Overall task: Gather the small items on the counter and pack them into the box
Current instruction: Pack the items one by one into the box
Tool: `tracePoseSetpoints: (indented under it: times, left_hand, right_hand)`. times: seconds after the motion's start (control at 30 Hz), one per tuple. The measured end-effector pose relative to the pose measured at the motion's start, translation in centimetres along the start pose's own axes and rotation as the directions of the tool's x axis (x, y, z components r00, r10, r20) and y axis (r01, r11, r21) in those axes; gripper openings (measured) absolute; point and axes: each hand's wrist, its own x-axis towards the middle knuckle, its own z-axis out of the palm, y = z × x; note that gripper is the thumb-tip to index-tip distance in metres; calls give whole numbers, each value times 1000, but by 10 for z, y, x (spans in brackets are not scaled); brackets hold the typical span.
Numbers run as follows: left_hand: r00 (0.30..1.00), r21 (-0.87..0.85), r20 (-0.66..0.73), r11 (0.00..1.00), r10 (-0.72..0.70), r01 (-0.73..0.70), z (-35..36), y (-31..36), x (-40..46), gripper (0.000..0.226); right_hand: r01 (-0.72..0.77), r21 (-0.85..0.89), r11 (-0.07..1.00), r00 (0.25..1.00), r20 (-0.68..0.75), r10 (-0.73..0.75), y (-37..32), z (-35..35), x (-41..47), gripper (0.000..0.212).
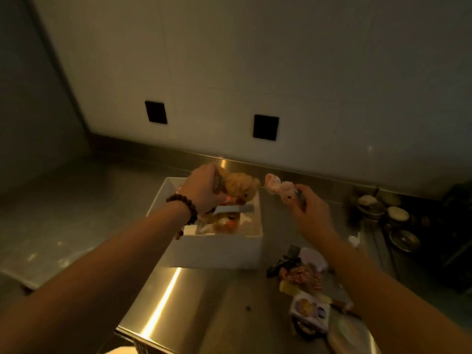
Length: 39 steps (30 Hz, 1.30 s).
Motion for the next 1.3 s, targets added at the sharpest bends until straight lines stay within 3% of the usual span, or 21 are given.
tracePoseSetpoints:
  times: [0.2,0.33,0.57,0.67,0.83,0.97,1.03,1.13,1.23,1.3]
  left_hand:
    - [964,145,261,989,-41,3,7,-67,17,62]
    - [897,156,441,982,25,-105,40,-86,15,65]
    - [857,27,501,987,124,-158,53,-96,24,51]
    - [853,62,502,978,142,-199,37,-105,32,50]
    - [725,195,688,956,27,-221,34,-132,28,46]
    - [700,126,707,956,101,-265,51,-124,27,36]
    - [697,124,701,937,151,-328,60,-119,28,35]
    - [722,138,679,943,132,-303,63,-125,34,36]
    - [826,228,543,920,152,-319,54,-136,45,49]
    - [864,321,485,892,134,-319,50,-141,51,72]
  right_hand:
    - [-34,6,999,998,-59,34,-39,72,24,26]
    - [-55,-23,998,997,-51,54,-45,100,23,25]
    - [-76,-116,990,997,-30,73,-47,114,23,25]
    - [-90,-135,987,996,-18,89,-45,117,26,28]
    - [-89,-141,986,996,-6,89,-47,127,31,31]
    - [-76,-184,980,994,65,89,-43,132,33,32]
    - [-63,-226,972,992,96,87,-37,133,33,33]
    - [-46,-299,953,981,165,99,-32,136,36,31]
    - [-68,-375,925,953,249,171,-27,146,44,35]
    - [-85,-448,890,924,298,238,-25,152,49,48]
